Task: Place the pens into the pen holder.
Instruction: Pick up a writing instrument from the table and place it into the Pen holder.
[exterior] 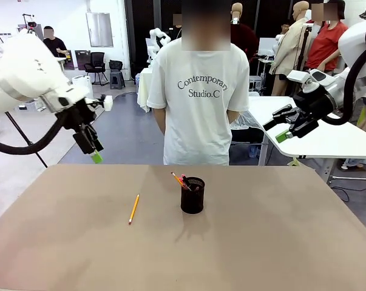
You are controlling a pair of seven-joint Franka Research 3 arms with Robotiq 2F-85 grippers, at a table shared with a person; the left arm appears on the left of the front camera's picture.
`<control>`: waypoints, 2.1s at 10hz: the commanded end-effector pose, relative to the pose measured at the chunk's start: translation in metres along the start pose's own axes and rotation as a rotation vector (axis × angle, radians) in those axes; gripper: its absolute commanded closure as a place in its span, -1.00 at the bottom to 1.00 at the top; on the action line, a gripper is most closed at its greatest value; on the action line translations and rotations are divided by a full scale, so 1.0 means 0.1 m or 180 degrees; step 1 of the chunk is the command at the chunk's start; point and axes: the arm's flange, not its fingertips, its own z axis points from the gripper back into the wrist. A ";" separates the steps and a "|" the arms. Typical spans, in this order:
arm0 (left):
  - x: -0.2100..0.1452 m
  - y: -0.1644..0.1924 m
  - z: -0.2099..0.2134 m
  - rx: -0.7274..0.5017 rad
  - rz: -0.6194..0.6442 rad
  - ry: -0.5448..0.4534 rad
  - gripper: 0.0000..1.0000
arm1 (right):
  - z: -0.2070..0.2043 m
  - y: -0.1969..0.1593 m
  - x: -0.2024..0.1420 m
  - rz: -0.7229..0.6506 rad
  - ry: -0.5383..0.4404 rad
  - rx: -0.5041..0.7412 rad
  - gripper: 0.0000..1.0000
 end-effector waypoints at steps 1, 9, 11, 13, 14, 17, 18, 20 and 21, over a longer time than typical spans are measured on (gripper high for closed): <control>0.24 -0.07 -0.04 -0.0059 0.0462 0.0380 -1.00 | 0.01 0.00 0.05 -0.0044 0.0004 0.0019 -1.00; 0.31 -0.15 -0.12 0.0194 0.0718 0.0344 -1.00 | 0.01 0.00 0.05 -0.0044 0.0004 0.0019 -1.00; 0.50 -0.15 -0.13 -0.0058 0.1168 0.0915 -1.00 | 0.01 0.00 0.05 -0.0044 0.0004 0.0019 -1.00; 0.78 -0.18 -0.21 -0.0253 0.1502 0.1484 -1.00 | 0.01 0.00 0.05 -0.0044 0.0004 0.0019 -1.00; 0.91 -0.23 -0.23 -0.0194 0.1686 0.1647 -1.00 | 0.01 0.00 0.05 -0.0044 0.0004 0.0019 -1.00; 1.28 -0.14 -0.44 -0.0393 0.2474 0.1713 -1.00 | 0.01 0.00 0.05 -0.0044 0.0004 0.0019 -1.00; 1.29 -0.13 -0.58 -0.0289 0.2588 0.1545 -1.00 | 0.01 0.00 0.05 -0.0044 0.0004 0.0019 -1.00; 1.26 -0.27 -0.76 0.0060 0.3008 0.1239 -1.00 | 0.01 0.00 0.05 -0.0044 0.0004 0.0019 -1.00; 1.17 -0.32 -0.85 0.0364 0.3033 0.1097 -1.00 | 0.01 0.00 0.05 -0.0044 0.0004 0.0019 -1.00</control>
